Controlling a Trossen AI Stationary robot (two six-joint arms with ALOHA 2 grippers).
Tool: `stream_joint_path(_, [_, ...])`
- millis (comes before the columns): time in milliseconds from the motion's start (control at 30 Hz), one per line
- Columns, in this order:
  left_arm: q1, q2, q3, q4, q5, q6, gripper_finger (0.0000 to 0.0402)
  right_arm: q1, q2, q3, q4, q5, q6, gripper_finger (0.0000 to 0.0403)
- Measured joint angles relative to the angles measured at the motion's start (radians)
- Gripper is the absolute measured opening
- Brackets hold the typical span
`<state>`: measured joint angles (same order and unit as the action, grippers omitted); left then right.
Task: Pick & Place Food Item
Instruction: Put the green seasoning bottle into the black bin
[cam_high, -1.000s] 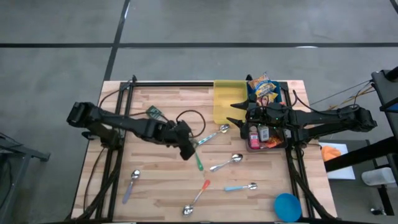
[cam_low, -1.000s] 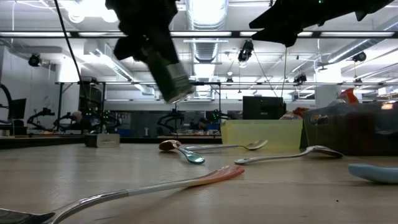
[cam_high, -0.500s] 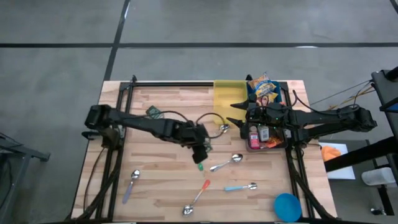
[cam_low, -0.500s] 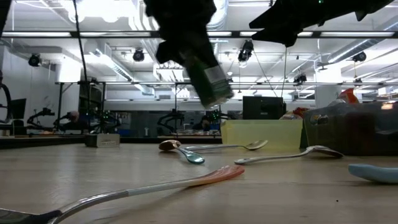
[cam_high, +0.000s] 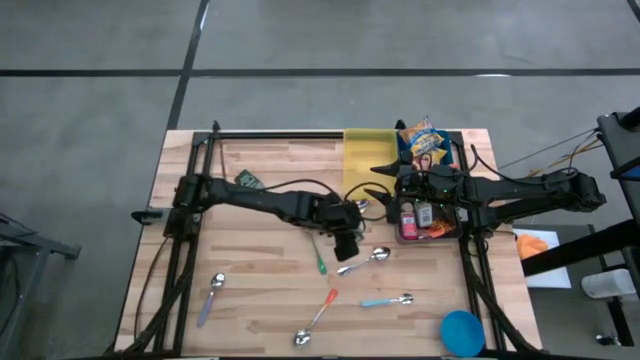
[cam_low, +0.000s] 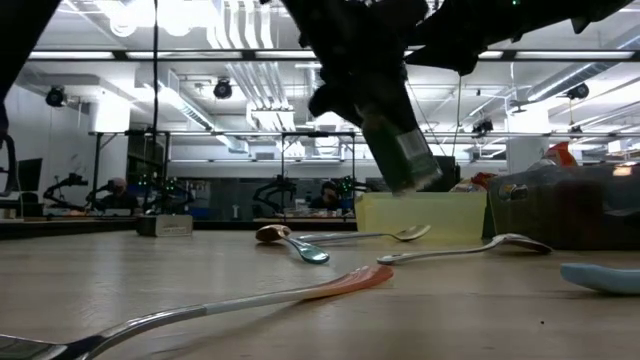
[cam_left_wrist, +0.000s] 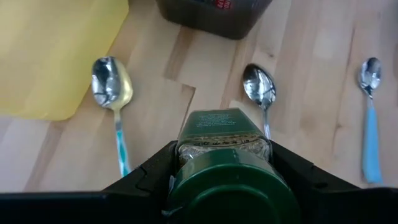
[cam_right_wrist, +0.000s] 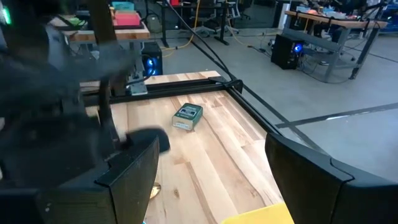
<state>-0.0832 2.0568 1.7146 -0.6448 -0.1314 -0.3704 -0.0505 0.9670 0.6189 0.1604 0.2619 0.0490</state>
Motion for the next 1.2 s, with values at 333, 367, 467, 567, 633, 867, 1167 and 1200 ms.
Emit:
stream_joint_path(333, [0.008, 0.103, 0.046, -0.014, 0.031, -0.033, 0.0186, 0.000, 0.000, 0.000, -0.001, 0.000, 0.000, 0.0292])
stream_joint_path(367, [0.008, 0.105, 0.046, -0.011, 0.031, -0.043, 0.0186, 0.000, 0.000, 0.000, -0.001, 0.000, 0.000, 0.0292])
stream_joint_path(467, [0.009, 0.106, 0.046, -0.016, 0.028, -0.056, 0.0186, 0.000, 0.000, 0.000, -0.001, 0.001, 0.000, 0.0292])
stream_joint_path(567, [0.009, 0.114, 0.046, -0.016, 0.020, -0.096, 0.0186, 0.000, 0.000, 0.000, -0.001, 0.001, 0.000, 0.0292])
stream_joint_path(633, [0.009, 0.125, 0.046, -0.018, 0.020, -0.101, 0.0186, 0.000, 0.000, 0.000, -0.001, 0.001, -0.001, 0.0292])
stream_joint_path(867, [0.009, 0.136, 0.047, -0.017, 0.019, -0.111, 0.0186, 0.000, 0.000, 0.000, -0.001, 0.002, -0.001, 0.0292])
stream_joint_path(1167, [0.009, 0.138, 0.047, -0.014, 0.017, -0.111, 0.0217, 0.000, 0.000, 0.000, -0.001, 0.002, 0.000, 0.0292])
stream_joint_path(1200, [0.009, 0.138, 0.047, -0.012, 0.017, -0.109, 0.0218, 0.000, 0.000, 0.000, -0.001, 0.002, 0.000, 0.0292])
